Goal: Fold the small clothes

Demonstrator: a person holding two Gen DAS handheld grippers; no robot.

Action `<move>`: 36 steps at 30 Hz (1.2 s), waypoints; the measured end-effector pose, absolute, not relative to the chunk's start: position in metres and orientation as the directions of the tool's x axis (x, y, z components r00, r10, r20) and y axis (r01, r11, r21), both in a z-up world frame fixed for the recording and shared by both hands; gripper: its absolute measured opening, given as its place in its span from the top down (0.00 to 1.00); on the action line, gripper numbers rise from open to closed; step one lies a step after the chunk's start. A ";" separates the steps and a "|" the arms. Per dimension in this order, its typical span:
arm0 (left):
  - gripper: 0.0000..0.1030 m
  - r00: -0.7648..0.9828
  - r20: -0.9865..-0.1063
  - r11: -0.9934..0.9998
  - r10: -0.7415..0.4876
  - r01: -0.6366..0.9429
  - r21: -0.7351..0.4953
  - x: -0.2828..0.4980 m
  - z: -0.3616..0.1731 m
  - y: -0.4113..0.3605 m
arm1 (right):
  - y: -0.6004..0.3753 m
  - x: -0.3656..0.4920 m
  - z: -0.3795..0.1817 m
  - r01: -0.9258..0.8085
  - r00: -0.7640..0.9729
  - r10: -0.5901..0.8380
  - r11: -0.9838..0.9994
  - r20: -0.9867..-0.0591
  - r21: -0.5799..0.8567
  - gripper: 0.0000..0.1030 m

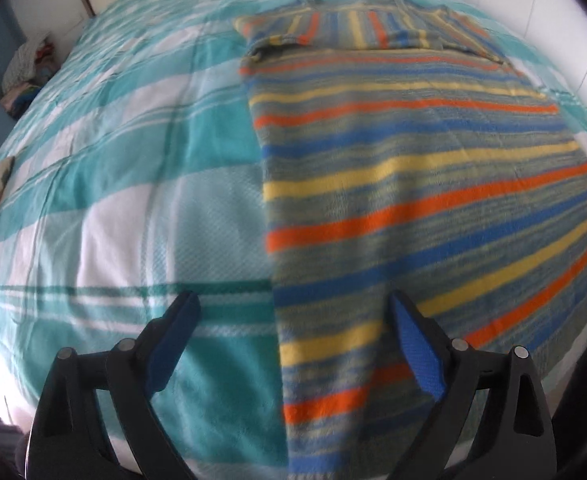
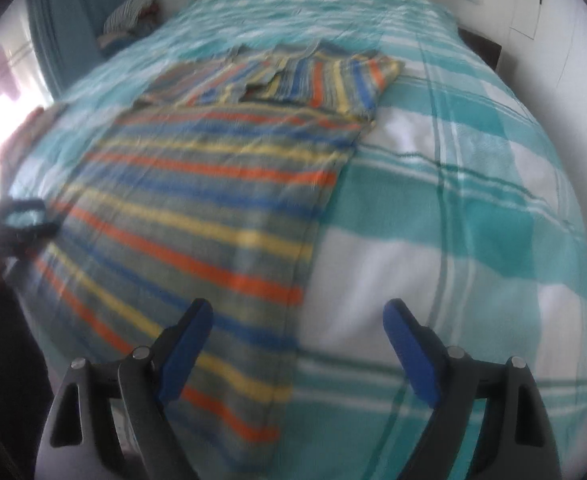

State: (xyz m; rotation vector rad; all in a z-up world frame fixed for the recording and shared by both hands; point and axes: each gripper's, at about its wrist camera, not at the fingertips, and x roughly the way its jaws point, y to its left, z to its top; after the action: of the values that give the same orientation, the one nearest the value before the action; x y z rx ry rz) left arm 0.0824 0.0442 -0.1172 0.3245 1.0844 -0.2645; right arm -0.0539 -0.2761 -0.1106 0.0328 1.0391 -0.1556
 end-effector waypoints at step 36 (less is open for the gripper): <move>0.05 0.749 -0.657 0.986 -0.088 -0.026 -0.162 0.088 -0.081 0.119 | -0.310 -0.100 -0.091 0.476 0.776 -0.348 0.871 -0.525 0.126 0.16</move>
State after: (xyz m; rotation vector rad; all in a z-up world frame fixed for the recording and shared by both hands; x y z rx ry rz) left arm 0.0881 0.1193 -0.0814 -0.1649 0.7246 -0.0344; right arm -0.0999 -0.3100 -0.0906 0.2588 0.5138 -0.4511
